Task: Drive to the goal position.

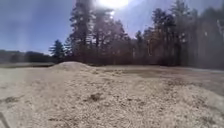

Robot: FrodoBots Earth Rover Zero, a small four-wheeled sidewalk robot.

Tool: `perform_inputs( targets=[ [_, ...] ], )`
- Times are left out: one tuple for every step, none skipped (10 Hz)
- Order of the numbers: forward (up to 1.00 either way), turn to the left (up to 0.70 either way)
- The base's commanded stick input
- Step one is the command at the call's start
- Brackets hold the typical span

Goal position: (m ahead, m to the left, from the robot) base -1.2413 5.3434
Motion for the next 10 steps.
perform_inputs(
  targets=[
    [0.65, 0.42],
    [0.58, 0.53],
    [0.36, 0.72],
    [0.25, 0.49],
    [0.21, 0.41],
    [0.2, 0.4],
    [0.19, 0.39],
    [0.19, 0.39],
    [0.19, 0.39],
    [0.19, 0.39]
  ],
)
